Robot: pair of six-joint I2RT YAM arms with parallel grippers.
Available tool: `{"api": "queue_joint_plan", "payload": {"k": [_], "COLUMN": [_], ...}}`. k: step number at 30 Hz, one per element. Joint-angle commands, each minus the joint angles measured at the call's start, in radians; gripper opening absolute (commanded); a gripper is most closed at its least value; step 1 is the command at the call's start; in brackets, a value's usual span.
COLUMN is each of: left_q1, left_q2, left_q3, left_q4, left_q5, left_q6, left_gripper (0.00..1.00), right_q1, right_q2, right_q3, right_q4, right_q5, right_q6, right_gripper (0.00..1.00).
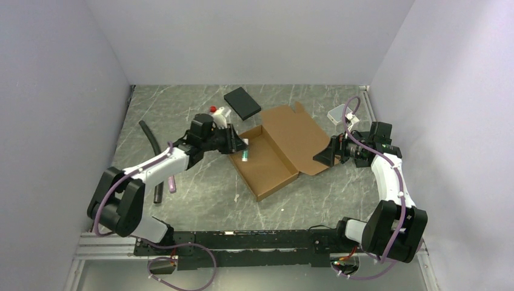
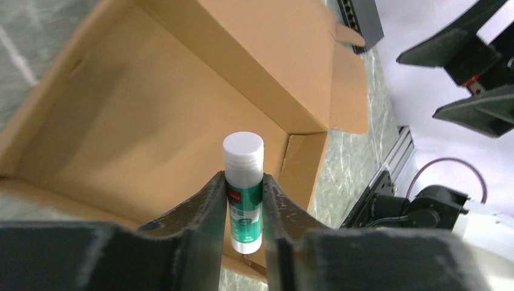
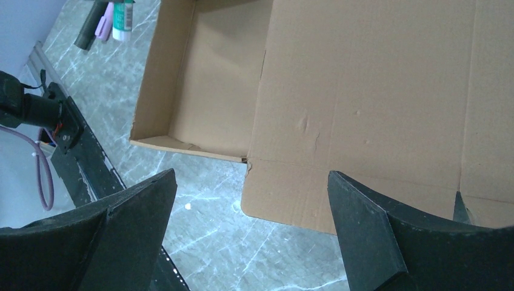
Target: Fold the paper box
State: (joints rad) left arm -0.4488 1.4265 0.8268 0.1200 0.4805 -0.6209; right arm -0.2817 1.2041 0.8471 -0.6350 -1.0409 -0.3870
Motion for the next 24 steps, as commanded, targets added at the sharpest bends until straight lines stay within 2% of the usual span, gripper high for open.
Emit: {"api": "queue_joint_plan", "payload": {"k": [1,2,4,12,16,17,20,24], "left_q1": [-0.078,-0.091,-0.108,-0.109,-0.065,-0.051,-0.003,0.058], "left_q2": [0.07,0.084,0.098,0.064,0.043,0.038,0.039,0.067], "left_q3": [0.113,0.125,0.142,0.159,0.168,0.171,0.204,0.27], "left_q4": [-0.067,-0.093,-0.112,-0.193,-0.257,-0.268,-0.365,-0.44], "left_q5": [-0.066,-0.09,-0.123,-0.254,-0.332,-0.365,-0.512,-0.618], "left_q6": [0.059,0.063,0.069,0.111,0.123,0.109,0.026,-0.07], "left_gripper": [0.38,0.48,0.54,0.59,0.64,0.69,0.97,1.0], "right_q1": [-0.007,-0.007,-0.009,-0.009,-0.008,-0.008,-0.009,-0.009], "right_q2": [-0.024,-0.024,-0.024,-0.022,-0.022,-0.022,-0.021,-0.021], "right_q3": [0.035,0.035,0.033,0.035,0.035,0.034,0.034,0.033], "right_q4": [0.009,0.008,0.009,0.006,0.006,0.006,0.007,0.009], "right_q5": [-0.027,-0.027,-0.028,-0.028,-0.027,-0.025,-0.025,-0.025], "right_q6": [-0.028,-0.029,-0.029,-0.03,-0.03,-0.03,-0.03,-0.029], "right_gripper": [1.0,1.0,1.0,1.0,1.0,1.0,1.0,1.0]}}
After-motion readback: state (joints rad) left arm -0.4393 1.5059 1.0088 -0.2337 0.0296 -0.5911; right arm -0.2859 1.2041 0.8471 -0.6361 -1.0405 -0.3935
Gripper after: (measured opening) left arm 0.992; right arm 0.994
